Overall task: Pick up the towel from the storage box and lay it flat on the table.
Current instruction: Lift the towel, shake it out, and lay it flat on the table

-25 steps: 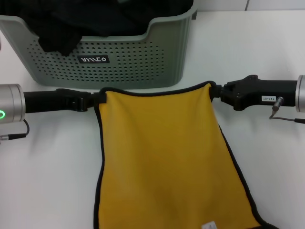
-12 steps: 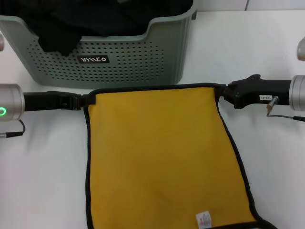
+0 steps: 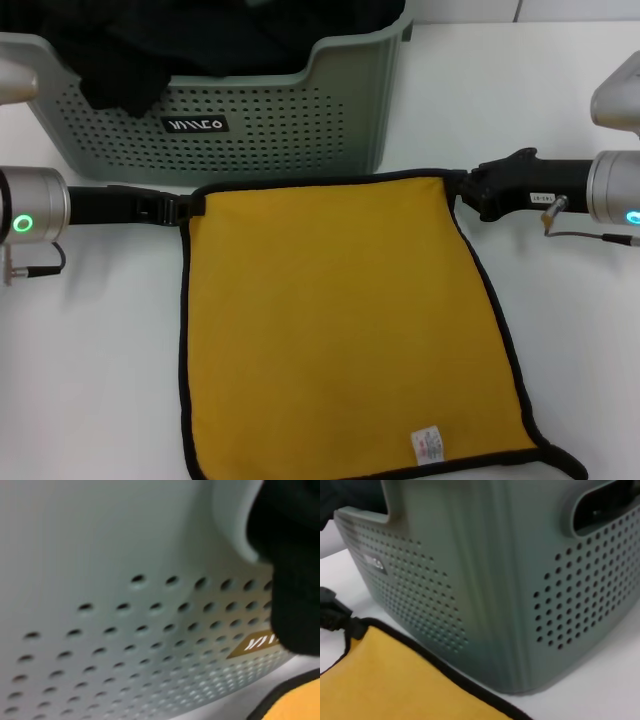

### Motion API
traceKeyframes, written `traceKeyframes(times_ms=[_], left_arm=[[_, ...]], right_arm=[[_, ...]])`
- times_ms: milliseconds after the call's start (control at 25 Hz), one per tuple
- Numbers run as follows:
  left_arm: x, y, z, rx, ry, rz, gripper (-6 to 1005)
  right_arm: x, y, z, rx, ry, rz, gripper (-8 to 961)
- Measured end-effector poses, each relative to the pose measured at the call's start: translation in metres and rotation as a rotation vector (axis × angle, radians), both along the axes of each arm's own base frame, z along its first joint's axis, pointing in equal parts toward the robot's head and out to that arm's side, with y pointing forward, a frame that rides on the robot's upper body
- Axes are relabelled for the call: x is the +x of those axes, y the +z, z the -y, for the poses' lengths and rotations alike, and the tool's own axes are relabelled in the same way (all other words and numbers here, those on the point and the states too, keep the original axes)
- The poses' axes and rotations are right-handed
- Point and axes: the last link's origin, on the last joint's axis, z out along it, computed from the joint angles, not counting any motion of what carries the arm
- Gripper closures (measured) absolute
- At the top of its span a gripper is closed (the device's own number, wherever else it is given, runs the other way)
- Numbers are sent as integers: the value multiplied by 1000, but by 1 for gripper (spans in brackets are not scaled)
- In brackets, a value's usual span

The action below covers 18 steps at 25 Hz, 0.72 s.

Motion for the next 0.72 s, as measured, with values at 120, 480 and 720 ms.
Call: traceKeyframes(times_ms=[120, 480, 720], left_arm=[[2, 1, -1, 15, -21, 11, 970], [3, 2, -5, 40, -48, -2, 969], [1, 1, -6, 53, -53, -21, 969]], right_arm=[[-5, -2, 1, -11, 18, 1, 952], [-10, -3, -3, -11, 26, 2, 953], [-9, -3, -4, -7, 22, 5, 953]])
